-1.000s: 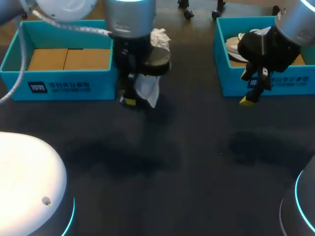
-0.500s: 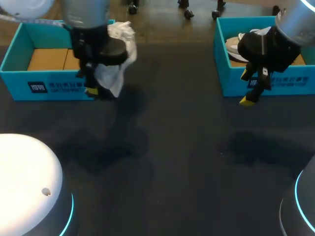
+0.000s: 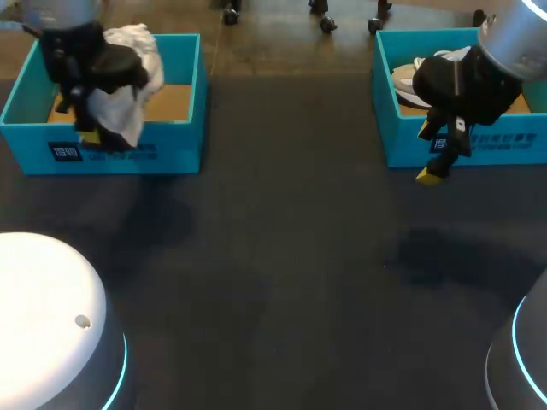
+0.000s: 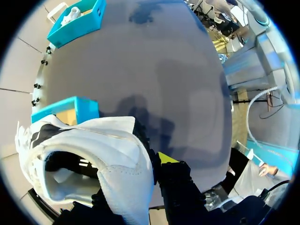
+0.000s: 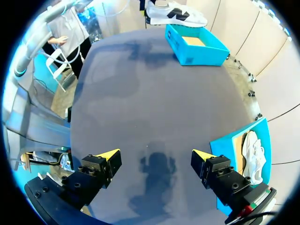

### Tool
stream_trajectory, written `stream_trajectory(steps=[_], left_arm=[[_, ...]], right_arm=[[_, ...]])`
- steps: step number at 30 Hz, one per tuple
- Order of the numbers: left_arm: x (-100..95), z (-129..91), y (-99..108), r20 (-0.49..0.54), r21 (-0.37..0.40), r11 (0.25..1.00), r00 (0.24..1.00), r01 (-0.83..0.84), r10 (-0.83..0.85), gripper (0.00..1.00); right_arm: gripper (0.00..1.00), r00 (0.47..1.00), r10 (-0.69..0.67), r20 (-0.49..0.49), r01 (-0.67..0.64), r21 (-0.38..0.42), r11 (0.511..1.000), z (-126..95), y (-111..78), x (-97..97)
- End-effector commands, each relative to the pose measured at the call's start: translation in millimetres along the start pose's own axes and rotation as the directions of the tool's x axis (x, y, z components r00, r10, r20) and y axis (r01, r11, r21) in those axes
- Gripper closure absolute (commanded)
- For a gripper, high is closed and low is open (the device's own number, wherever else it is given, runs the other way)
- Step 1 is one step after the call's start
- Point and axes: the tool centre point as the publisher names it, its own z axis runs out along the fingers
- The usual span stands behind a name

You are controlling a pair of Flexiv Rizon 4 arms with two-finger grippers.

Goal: Take the shoe out of the shoebox, open the shoe tongue, remove and reinsert the insole, then place the shoe into the shoebox

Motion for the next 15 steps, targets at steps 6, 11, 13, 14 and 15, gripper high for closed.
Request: stream_trajectory(steps=[6, 11, 13, 14, 15], left_arm=[[-20.7, 10, 68, -0.01, 0.003, 0.999, 0.999, 0.039, -0.039, 1.0], [-32.6, 12, 100, -0.011, -0.016, 0.999, 0.999, 0.046, -0.046, 1.0], [-37.1, 13, 109, -0.001, -0.03, 0.998, 0.999, 0.051, -0.051, 1.0], [-40.0, 13, 115, -0.004, -0.022, 0.997, 0.997, 0.076, -0.076, 1.0], [-42.8, 12, 122, -0.009, -0.019, 0.996, 0.996, 0.084, -0.084, 1.0]], right_arm=[[0.0, 1.0, 0.001, 0.0, -0.001, 0.002, 1.0, 1, 0.9, -0.6], [0.0, 1.0, 0.001, 0.0, -0.001, 0.002, 1.0, 1, 0.9, -0.6], [0.0, 1.0, 0.001, 0.0, -0.001, 0.002, 1.0, 1, 0.9, -0.6], [0.0, 1.0, 0.001, 0.0, -0.001, 0.002, 1.0, 1, 0.9, -0.6], [0.0, 1.0, 0.001, 0.0, -0.001, 0.002, 1.0, 1, 0.9, -0.6]])
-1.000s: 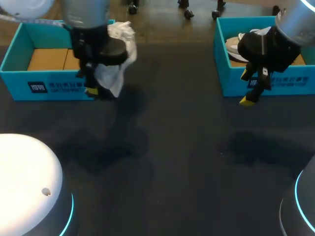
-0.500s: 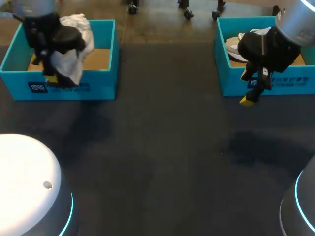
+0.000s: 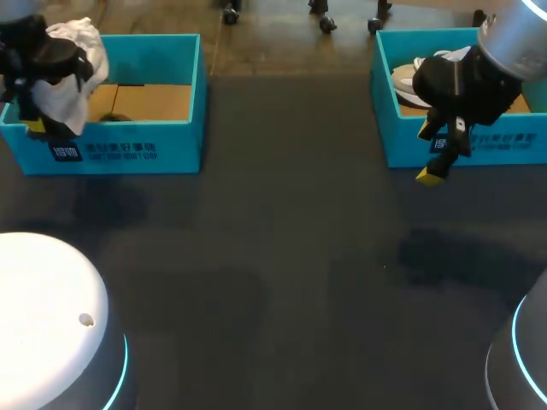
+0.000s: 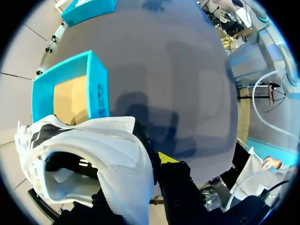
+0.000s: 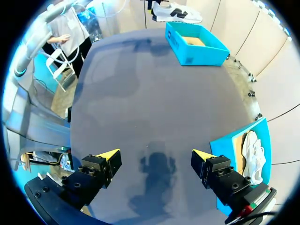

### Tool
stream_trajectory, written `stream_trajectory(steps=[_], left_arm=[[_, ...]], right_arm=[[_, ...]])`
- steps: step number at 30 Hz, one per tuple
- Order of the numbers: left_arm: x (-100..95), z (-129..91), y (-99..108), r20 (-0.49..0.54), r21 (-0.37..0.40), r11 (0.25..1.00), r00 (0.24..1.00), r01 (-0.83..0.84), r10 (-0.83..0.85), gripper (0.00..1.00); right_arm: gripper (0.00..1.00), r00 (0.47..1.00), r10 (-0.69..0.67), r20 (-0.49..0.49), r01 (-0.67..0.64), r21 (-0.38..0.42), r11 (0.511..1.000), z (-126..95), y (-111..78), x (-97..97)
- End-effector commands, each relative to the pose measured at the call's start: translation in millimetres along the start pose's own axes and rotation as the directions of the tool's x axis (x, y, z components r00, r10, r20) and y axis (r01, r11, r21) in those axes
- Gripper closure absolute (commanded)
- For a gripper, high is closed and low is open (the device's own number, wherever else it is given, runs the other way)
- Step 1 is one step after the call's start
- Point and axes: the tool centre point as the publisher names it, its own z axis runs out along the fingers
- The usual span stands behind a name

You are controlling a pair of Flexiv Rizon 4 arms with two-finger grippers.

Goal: Take the shoe out of the shoebox, open the shoe tongue, remove and reinsert the insole, then place the shoe into the shoebox

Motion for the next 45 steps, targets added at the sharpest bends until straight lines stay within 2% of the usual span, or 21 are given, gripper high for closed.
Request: stream_trajectory(steps=[1, 11, 17, 27, 30, 38, 45], left_arm=[[-13.3, -1, 22, -0.018, 0.023, 0.999, 0.999, 0.04, -0.039, 1.0], [-45.1, -7, 67, 0.011, 0.019, 0.991, 0.991, 0.133, -0.133, 1.0], [-64.8, -8, 80, 0.031, 0.0, 0.989, 0.989, 0.148, -0.148, 1.0], [-108.5, -4, 89, 0.065, 0.001, 0.985, 0.983, 0.173, -0.173, 1.0], [-122.7, -2, 90, 0.078, -0.045, 0.982, 0.98, 0.185, -0.181, 1.0], [-148.7, 1, 90, 0.098, -0.083, 0.977, 0.978, 0.195, -0.186, 1.0], [-152.0, 0, 89, 0.108, -0.076, 0.975, 0.973, 0.211, -0.202, 1.0]], right_arm=[[0.0, 1.0, 0.001, 0.0, -0.001, 0.002, 1.0, 1, 0.8, -0.6], [0.0, 1.0, 0.001, 0.0, -0.001, 0.002, 1.0, 1, 0.8, -0.6], [0.0, 1.0, 0.001, 0.0, -0.001, 0.002, 1.0, 1, 0.8, -0.6], [0.0, 1.0, 0.001, 0.0, -0.001, 0.002, 1.0, 1, 0.8, -0.6], [0.0, 1.0, 0.001, 0.0, -0.001, 0.002, 1.0, 1, 0.8, -0.6], [0.0, 1.0, 0.001, 0.0, -0.001, 0.002, 1.0, 1, 0.8, -0.6], [0.0, 1.0, 0.001, 0.0, -0.001, 0.002, 1.0, 1, 0.8, -0.6]])
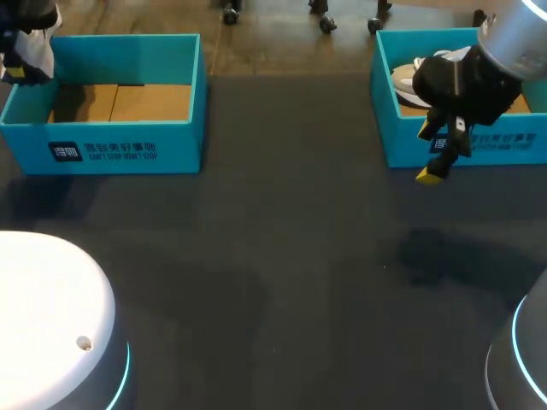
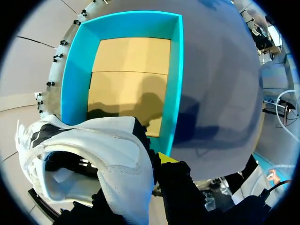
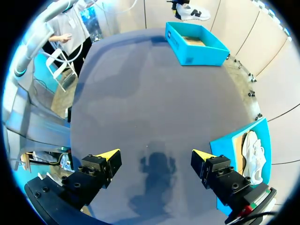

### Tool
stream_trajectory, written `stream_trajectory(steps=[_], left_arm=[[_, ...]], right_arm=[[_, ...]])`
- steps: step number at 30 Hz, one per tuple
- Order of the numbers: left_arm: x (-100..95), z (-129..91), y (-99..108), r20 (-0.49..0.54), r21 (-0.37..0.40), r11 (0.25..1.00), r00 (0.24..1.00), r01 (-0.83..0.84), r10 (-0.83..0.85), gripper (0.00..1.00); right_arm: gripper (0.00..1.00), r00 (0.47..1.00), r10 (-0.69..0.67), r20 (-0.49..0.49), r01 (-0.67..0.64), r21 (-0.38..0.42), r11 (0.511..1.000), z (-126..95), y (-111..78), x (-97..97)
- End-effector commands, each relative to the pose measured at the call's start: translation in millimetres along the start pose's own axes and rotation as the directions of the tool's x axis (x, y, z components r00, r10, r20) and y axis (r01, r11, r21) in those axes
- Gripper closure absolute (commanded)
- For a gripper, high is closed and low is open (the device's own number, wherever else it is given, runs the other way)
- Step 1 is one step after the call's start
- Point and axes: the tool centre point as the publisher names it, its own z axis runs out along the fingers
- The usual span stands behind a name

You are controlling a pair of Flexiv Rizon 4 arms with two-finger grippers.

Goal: Take the shoe out of the shoebox, open the shoe tongue, remove and reinsert the insole, then place the shoe into the shoebox

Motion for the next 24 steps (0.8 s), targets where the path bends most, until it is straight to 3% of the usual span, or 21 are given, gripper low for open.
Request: stream_trajectory(steps=[1, 12, 17, 24], left_arm=[[-3.2, -2, 1, -0.006, -0.001, 1.0, 1.0, -0.001, 0.001, 1.0], [-3.2, -4, 1, 0.007, -0.009, 1.0, 1.0, -0.015, 0.015, 1.0], [-8.7, -14, 9, 0.063, -0.022, 0.989, 0.987, -0.149, 0.15, 1.0], [-10.8, -12, 25, 0.026, -0.015, 0.906, 0.906, -0.423, 0.424, 1.0]], right_arm=[[0.0, 1.0, 0.001, -0.001, -0.001, 0.002, 1.0, 1, 0.9, -0.6], [0.0, 1.0, 0.001, -0.001, -0.001, 0.002, 1.0, 1, 0.9, -0.6], [0.0, 1.0, 0.001, -0.001, -0.001, 0.002, 1.0, 1, 0.9, -0.6], [0.0, 1.0, 0.001, -0.001, -0.001, 0.002, 1.0, 1, 0.9, -0.6]])
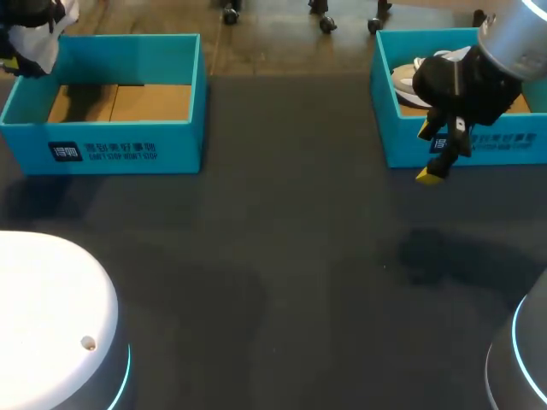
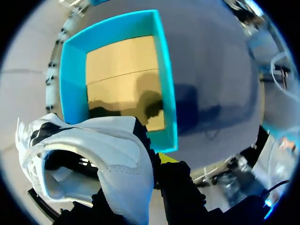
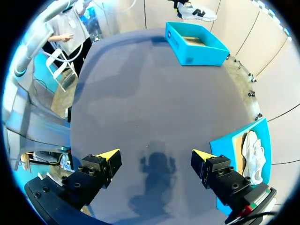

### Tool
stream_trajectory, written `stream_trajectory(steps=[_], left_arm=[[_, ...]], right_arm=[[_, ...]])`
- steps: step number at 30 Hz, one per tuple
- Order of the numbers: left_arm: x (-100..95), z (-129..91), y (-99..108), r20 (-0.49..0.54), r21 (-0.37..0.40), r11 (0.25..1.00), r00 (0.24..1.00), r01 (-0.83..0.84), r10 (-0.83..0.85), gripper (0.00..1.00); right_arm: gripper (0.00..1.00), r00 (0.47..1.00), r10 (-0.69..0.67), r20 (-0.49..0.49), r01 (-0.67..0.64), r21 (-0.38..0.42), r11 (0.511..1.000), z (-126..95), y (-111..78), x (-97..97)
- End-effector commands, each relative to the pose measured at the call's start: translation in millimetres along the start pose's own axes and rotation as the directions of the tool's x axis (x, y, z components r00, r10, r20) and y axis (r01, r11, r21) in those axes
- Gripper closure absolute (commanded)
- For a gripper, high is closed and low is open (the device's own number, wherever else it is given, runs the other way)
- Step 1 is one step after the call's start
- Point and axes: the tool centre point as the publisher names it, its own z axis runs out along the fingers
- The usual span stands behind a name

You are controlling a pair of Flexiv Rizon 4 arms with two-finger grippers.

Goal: Take the shoe out of the shoebox, open the shoe tongue, remove and reinsert the insole, then place the shoe into the shoebox

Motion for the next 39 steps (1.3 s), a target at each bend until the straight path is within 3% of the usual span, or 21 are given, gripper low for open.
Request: stream_trajectory(steps=[1, 8, 12, 18, 25, 31, 39], left_arm=[[6.0, -1, 14, -0.024, 0.012, 0.98, 0.98, -0.196, 0.197, 1.0], [7.5, -5, 28, 0.01, -0.111, 0.884, 0.889, -0.453, 0.457, 1.0], [6.6, -11, 34, 0.025, -0.094, 0.817, 0.819, -0.569, 0.573, 1.0], [-5.4, -7, 41, -0.046, -0.026, 0.573, 0.573, -0.819, 0.818, 1.0], [-15.2, -11, 46, -0.048, 0.057, 0.335, 0.333, -0.94, 0.942, 1.0], [-25.1, -15, 53, -0.039, 0.03, 0.243, 0.242, -0.97, 0.97, 1.0], [-25.1, -15, 53, -0.039, 0.03, 0.243, 0.242, -0.97, 0.97, 1.0]], right_arm=[[0.0, 1.0, 0.001, -0.001, -0.001, 0.002, 1.0, 1, 0.9, -0.6], [0.0, 1.0, 0.001, -0.001, -0.001, 0.002, 1.0, 1, 0.9, -0.6], [0.0, 1.0, 0.001, -0.001, -0.001, 0.002, 1.0, 1, 0.9, -0.6], [0.0, 1.0, 0.001, -0.001, -0.001, 0.002, 1.0, 1, 0.9, -0.6], [0.0, 1.0, 0.001, -0.001, -0.001, 0.002, 1.0, 1, 0.9, -0.6], [0.0, 1.0, 0.001, -0.001, -0.001, 0.002, 1.0, 1, 0.9, -0.6], [0.0, 1.0, 0.001, -0.001, -0.001, 0.002, 1.0, 1, 0.9, -0.6]])
